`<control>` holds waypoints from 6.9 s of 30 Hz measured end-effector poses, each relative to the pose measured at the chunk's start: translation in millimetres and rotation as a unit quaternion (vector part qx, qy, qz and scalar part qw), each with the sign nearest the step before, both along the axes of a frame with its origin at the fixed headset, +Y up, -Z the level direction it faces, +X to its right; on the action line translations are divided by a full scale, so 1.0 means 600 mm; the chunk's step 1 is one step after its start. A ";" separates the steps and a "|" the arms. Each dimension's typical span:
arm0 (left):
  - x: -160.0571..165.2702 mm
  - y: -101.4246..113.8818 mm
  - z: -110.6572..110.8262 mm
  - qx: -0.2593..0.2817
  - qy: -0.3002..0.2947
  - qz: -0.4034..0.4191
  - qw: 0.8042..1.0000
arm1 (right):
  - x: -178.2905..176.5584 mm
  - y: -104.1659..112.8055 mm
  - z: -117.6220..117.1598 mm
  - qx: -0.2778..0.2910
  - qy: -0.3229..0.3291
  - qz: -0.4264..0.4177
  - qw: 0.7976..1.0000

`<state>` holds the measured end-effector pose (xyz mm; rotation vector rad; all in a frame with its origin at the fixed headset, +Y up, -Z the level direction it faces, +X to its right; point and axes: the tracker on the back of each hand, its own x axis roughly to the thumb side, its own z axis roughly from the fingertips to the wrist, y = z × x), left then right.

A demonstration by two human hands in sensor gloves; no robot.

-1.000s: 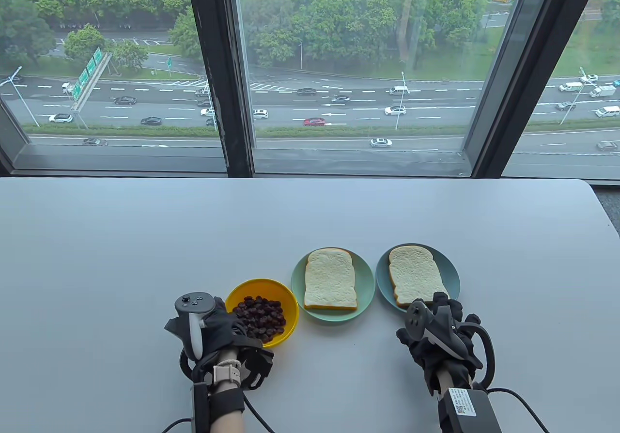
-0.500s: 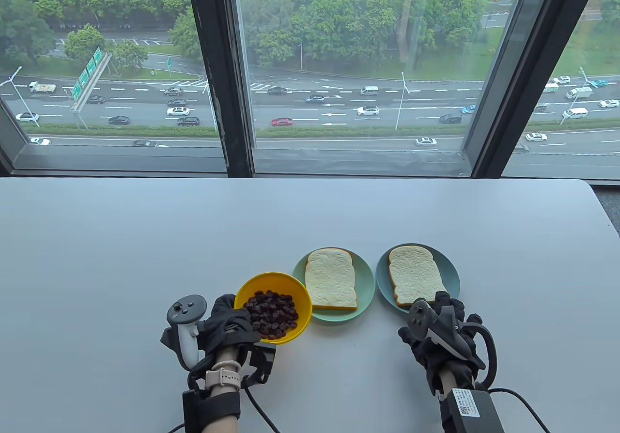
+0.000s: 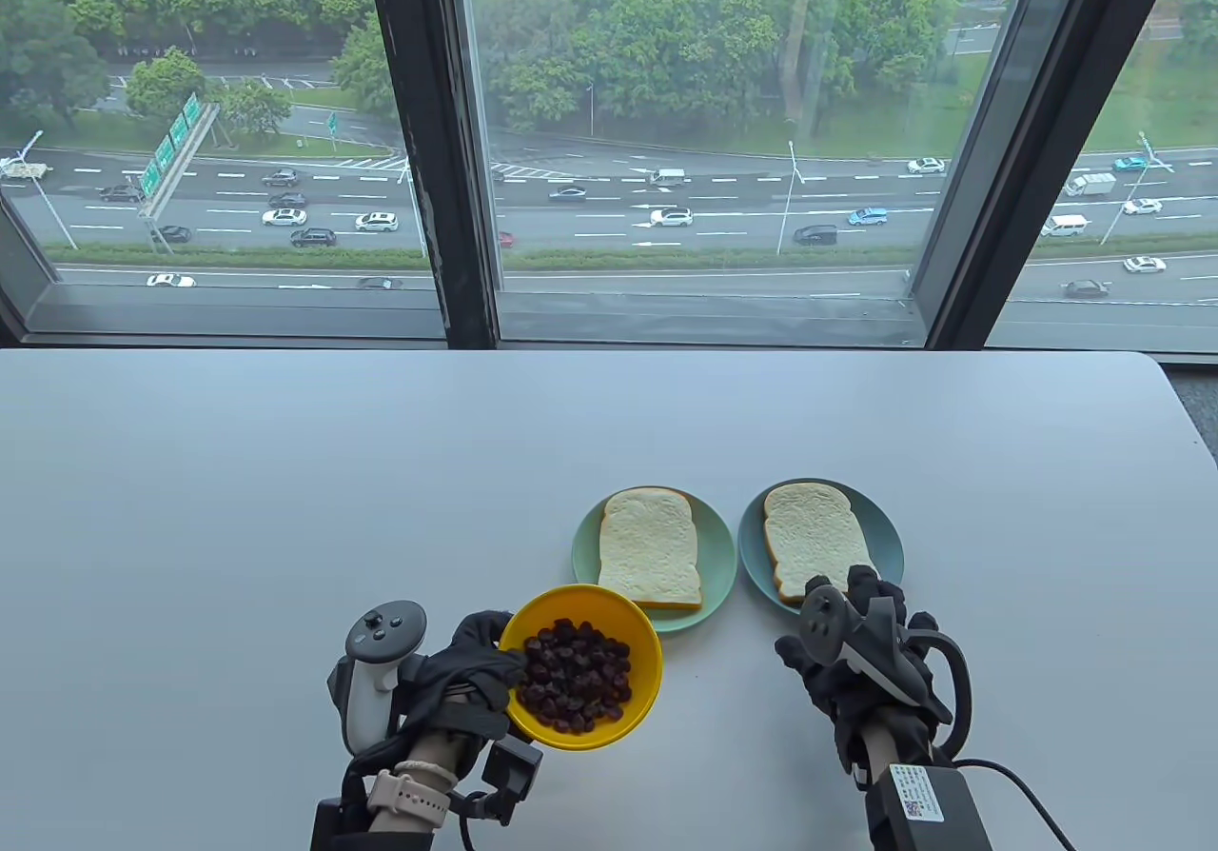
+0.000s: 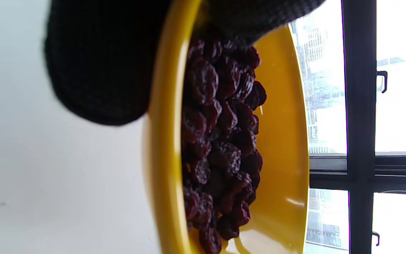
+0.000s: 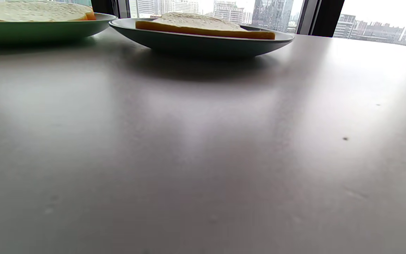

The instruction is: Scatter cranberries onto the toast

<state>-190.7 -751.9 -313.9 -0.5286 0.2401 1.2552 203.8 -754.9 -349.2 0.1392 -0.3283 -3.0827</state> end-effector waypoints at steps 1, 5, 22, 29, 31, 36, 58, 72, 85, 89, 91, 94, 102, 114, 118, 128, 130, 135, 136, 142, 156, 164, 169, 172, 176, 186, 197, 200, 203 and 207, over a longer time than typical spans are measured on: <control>0.006 -0.001 0.000 0.000 -0.007 0.000 1.000 | -0.008 0.005 0.001 0.003 0.009 -0.011 1.000; 0.025 -0.006 0.002 -0.009 -0.031 -0.002 0.999 | -0.038 0.033 0.002 0.031 0.045 -0.049 0.997; 0.054 -0.017 0.016 -0.041 -0.053 0.043 0.997 | -0.287 0.119 0.092 0.012 0.355 -0.100 0.929; 0.053 -0.015 0.023 -0.054 -0.044 0.098 0.993 | -0.338 0.094 0.078 -0.008 0.364 0.019 0.931; 0.052 -0.021 0.023 -0.062 -0.034 0.113 0.991 | -0.348 0.091 0.071 -0.009 0.364 0.027 0.931; 0.046 -0.027 0.020 -0.067 -0.026 0.130 0.989 | -0.369 0.092 0.051 0.014 0.385 0.018 0.923; 0.038 -0.044 0.013 -0.100 -0.006 0.150 0.984 | -0.296 0.142 0.012 0.091 0.381 -0.154 0.907; 0.037 -0.053 0.018 -0.108 -0.020 0.134 0.985 | -0.291 0.095 -0.204 0.076 0.240 -0.127 0.959; 0.042 -0.057 0.020 -0.124 -0.034 0.138 0.982 | -0.282 0.014 -0.233 0.010 0.209 -0.084 0.974; 0.042 -0.058 0.019 -0.121 -0.029 0.135 0.983 | -0.268 0.027 -0.221 -0.021 0.238 -0.040 0.970; 0.041 -0.059 0.019 -0.120 -0.027 0.133 0.983 | -0.257 0.041 -0.212 -0.016 0.234 -0.055 0.971; 0.041 -0.059 0.019 -0.122 -0.024 0.127 0.984 | -0.236 0.074 -0.192 -0.010 0.228 -0.102 0.968; 0.043 -0.056 0.020 -0.115 -0.017 0.127 0.985 | -0.231 0.150 -0.090 -0.042 0.341 -0.196 0.918; 0.051 -0.036 0.027 -0.087 -0.013 0.172 0.981 | -0.312 0.108 0.030 -0.178 0.469 -0.033 0.865; 0.052 -0.028 0.026 -0.063 -0.016 0.159 0.985 | -0.323 0.092 0.033 -0.148 0.469 0.020 0.870; 0.055 -0.034 0.027 -0.080 -0.017 0.173 0.981 | -0.337 0.098 0.038 0.049 0.471 0.040 0.880; 0.053 -0.036 0.026 -0.080 -0.017 0.169 0.982 | -0.333 0.103 0.037 0.076 0.466 0.023 0.881; 0.054 -0.044 0.027 -0.096 -0.020 0.164 0.982 | -0.326 0.099 0.033 0.070 0.463 0.019 0.883; 0.054 -0.046 0.027 -0.098 -0.020 0.162 0.982 | -0.324 0.100 0.033 0.071 0.463 0.014 0.884; 0.051 -0.048 0.026 -0.097 -0.020 0.144 0.985 | -0.305 0.128 0.027 0.064 0.458 -0.048 0.885; 0.065 -0.057 0.026 -0.115 -0.054 0.146 0.981 | -0.291 0.130 -0.174 0.058 0.264 -0.054 0.961; 0.064 -0.057 0.028 -0.122 -0.061 0.147 0.980 | -0.304 0.046 -0.265 0.079 0.193 -0.020 0.978; 0.065 -0.057 0.028 -0.126 -0.066 0.150 0.978 | -0.300 0.025 -0.277 0.107 0.178 0.024 0.978; 0.066 -0.058 0.028 -0.129 -0.068 0.148 0.978 | -0.289 0.019 -0.278 0.102 0.174 0.002 0.979; 0.066 -0.059 0.028 -0.130 -0.068 0.146 0.978 | -0.273 0.020 -0.280 0.076 0.168 -0.039 0.982; 0.067 -0.063 0.026 -0.131 -0.068 0.138 0.979 | -0.238 0.029 -0.265 0.044 0.167 -0.116 0.978; 0.067 -0.065 0.024 -0.127 -0.061 0.136 0.981 | -0.186 0.077 -0.202 0.056 0.206 -0.171 0.962; 0.067 -0.066 0.024 -0.124 -0.057 0.135 0.981 | -0.182 0.095 -0.162 0.033 0.250 -0.206 0.946; 0.066 -0.065 0.023 -0.119 -0.052 0.136 0.982 | -0.192 0.109 -0.113 -0.004 0.308 -0.235 0.922; 0.067 -0.063 0.024 -0.111 -0.044 0.139 0.983 | -0.222 0.118 -0.048 -0.070 0.383 -0.235 0.890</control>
